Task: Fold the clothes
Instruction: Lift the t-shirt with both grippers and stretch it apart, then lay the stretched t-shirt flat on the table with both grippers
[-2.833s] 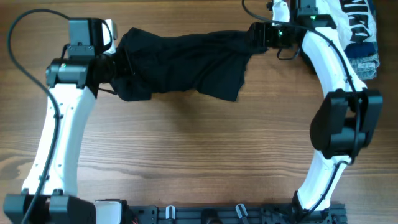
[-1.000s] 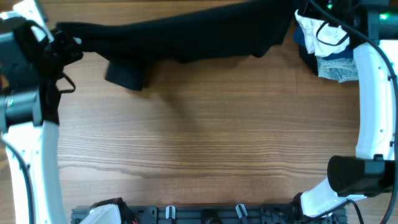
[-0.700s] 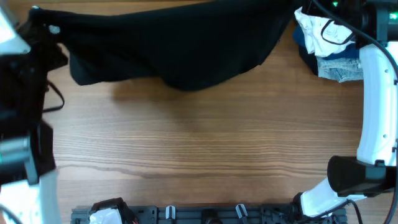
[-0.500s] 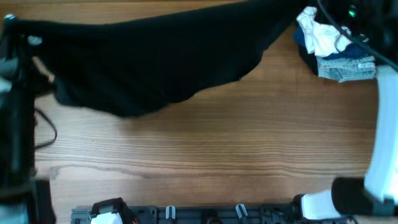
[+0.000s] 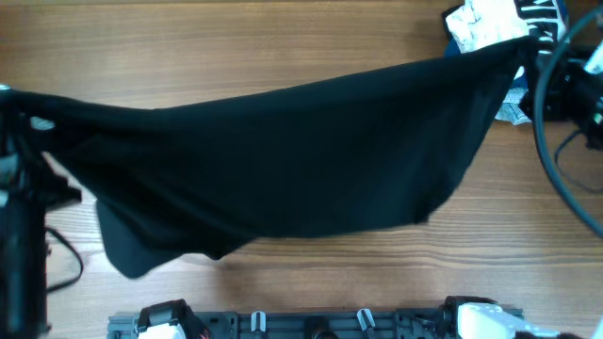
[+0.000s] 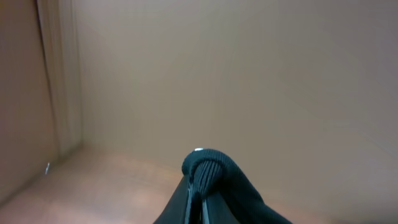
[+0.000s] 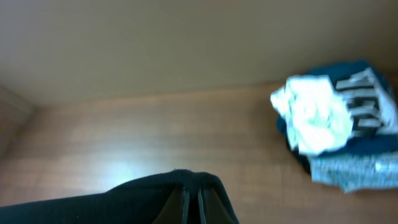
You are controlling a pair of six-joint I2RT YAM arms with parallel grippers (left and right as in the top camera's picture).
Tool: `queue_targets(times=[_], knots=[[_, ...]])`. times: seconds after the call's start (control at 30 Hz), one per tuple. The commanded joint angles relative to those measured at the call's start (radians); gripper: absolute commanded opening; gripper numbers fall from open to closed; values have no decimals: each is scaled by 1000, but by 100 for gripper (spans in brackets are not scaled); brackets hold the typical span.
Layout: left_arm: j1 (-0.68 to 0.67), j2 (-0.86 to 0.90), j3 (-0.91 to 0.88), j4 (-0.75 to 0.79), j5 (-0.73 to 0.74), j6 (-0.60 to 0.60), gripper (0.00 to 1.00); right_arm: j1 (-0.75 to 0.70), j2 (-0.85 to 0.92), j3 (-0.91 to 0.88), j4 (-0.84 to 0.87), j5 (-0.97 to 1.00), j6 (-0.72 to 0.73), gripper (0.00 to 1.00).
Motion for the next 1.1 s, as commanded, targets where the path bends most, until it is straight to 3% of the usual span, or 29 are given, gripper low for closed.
queue_targets(times=[0.0,0.17,0.3,0.53,0.77,0.8,0.83,0.87,0.9,0.97,1.0,1.07], knots=[[7,175,-1,-55,-35,19,4,-8,153,4,-35,35,-22,4],[-2,479,-1,-76,-21,19,4,0,423,3,-31,17,-48,4],[-42,707,-1,-26,-16,62,4,42,634,3,69,17,-56,4],[-133,1054,-1,273,-16,98,4,93,926,3,330,26,-36,4],[-171,1274,-1,659,-16,56,4,93,1034,2,668,37,42,4],[-171,1291,-1,715,-16,43,12,95,1048,2,715,36,58,4],[-171,1305,-1,761,-16,40,46,95,1053,2,748,37,69,4],[-171,1313,-1,800,-16,37,91,95,1065,2,780,36,69,4],[-171,1319,-1,835,-16,34,100,96,1069,2,809,37,77,5],[-171,1321,-1,887,-16,34,100,97,1081,1,864,37,85,16],[-169,1320,-1,903,-16,34,100,97,1082,1,892,45,85,31],[-164,1301,-1,877,-16,34,100,96,1080,3,936,47,84,84]])
